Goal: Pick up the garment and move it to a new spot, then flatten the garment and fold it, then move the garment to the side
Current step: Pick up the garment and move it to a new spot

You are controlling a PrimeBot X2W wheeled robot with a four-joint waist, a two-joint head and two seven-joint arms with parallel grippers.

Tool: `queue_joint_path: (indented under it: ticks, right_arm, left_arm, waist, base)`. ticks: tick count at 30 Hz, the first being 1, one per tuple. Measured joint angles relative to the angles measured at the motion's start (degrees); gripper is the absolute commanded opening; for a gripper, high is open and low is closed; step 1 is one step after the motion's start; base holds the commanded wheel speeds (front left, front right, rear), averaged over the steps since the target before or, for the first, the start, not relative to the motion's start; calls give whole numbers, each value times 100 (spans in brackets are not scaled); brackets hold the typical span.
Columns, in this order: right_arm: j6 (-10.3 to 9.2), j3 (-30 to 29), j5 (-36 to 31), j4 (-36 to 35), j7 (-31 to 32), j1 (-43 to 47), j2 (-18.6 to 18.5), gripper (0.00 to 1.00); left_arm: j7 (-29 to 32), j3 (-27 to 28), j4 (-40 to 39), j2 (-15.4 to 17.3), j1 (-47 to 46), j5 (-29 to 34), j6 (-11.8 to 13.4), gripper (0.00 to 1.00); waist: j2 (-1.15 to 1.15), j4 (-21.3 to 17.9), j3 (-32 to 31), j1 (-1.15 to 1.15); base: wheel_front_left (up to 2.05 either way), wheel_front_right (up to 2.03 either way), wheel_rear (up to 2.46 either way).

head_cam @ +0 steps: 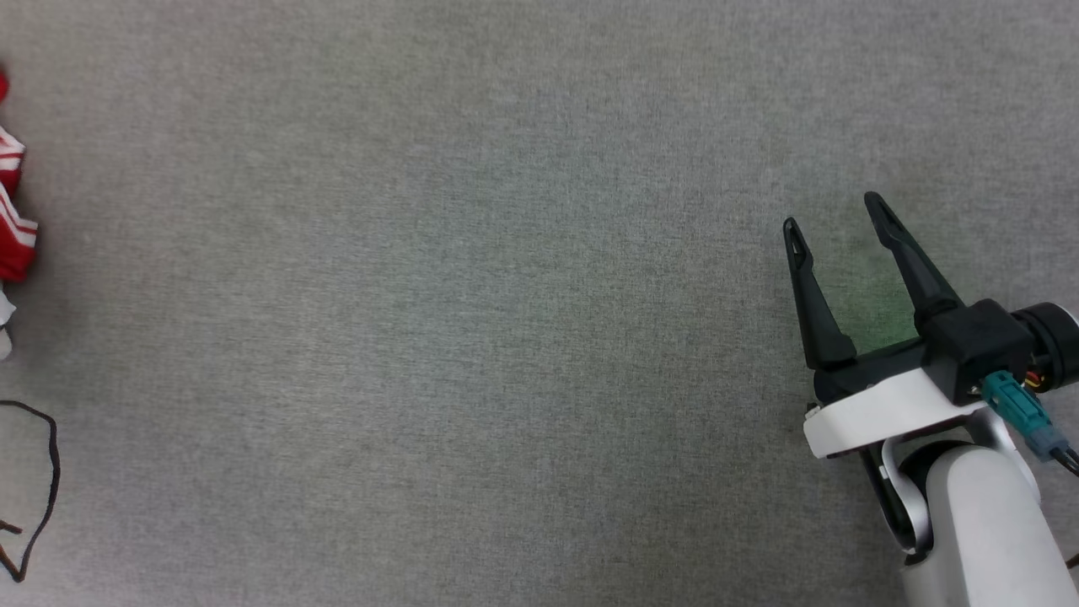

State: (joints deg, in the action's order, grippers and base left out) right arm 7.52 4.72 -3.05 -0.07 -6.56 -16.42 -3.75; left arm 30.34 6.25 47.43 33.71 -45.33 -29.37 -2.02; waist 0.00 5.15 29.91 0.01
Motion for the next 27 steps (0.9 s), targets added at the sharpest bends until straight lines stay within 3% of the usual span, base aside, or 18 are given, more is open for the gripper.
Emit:
queue_joint_path:
  ticks: [5,14,20,27]
  right_arm:
    - [1,-3,48,138,-33,43,8,100]
    - [0,-111,202,393,-115,435,58,100]
    - [1,-277,349,386,-94,784,73,100]
    - [0,-461,456,285,13,1188,80,100]
  left_arm:
    - [-1056,-212,-71,82,-197,399,66,0]
    - [-2796,-722,-198,94,-723,961,-203,0]
    - [-3344,-1082,-383,-447,-906,998,-352,0]
    - [-3448,-1660,-1058,-1279,-425,948,-443,0]
  waist:
    - [0,70,-370,0]
    - [0,128,-1329,-1]
    - [0,40,-1970,-1]
    - [0,-336,-2528,-2]
  base:
    - [0,0,0]
    - [0,0,0]
    - [0,0,0]
    - [0,0,0]
